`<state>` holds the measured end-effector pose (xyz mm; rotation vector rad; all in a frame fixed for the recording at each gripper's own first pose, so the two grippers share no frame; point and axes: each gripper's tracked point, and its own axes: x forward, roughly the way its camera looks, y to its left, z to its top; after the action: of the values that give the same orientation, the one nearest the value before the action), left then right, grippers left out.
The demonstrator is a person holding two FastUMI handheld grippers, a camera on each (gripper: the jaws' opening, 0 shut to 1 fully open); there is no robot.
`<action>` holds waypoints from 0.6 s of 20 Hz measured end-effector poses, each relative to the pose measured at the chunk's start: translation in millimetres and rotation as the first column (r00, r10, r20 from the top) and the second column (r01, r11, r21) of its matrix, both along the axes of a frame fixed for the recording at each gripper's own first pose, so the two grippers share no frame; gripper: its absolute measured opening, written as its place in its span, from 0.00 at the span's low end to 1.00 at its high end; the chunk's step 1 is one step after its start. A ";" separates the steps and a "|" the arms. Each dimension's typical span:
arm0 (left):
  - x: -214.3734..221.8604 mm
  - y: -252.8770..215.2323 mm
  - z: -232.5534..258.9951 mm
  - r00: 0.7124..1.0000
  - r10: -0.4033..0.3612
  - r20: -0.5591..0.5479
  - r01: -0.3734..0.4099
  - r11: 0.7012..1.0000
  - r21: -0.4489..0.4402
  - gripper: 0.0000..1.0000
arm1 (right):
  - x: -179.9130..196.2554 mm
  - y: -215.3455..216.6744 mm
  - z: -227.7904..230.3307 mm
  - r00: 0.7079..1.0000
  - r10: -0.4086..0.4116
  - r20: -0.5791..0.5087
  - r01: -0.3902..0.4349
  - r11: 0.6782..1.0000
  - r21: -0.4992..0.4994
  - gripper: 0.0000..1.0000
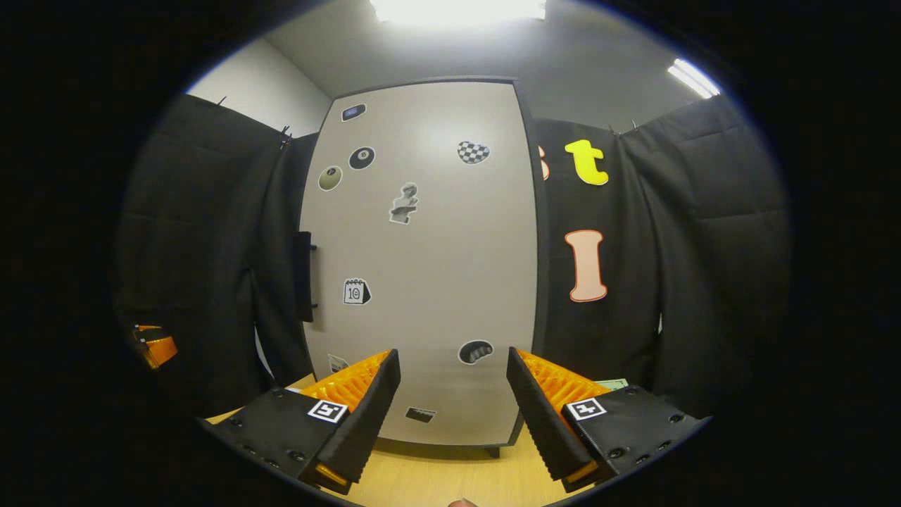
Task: Open the cabinet door with the right hand, grasp the bottle in the cabinet with the left hand and place it on the coaster, then close the cabinet door with the right hand.
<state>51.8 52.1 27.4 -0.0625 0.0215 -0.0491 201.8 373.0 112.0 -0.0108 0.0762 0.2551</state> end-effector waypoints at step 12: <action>1.2 -97.1 32.3 0.991 -0.124 0.045 0.123 0.992 0.035 0.80 | -53.2 -138.5 8.8 0.992 -0.121 0.045 0.122 0.992 -0.016 0.96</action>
<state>53.0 -45.0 59.7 -0.0279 -0.0210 -0.1739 148.6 234.5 120.8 -0.0297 0.0356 0.1327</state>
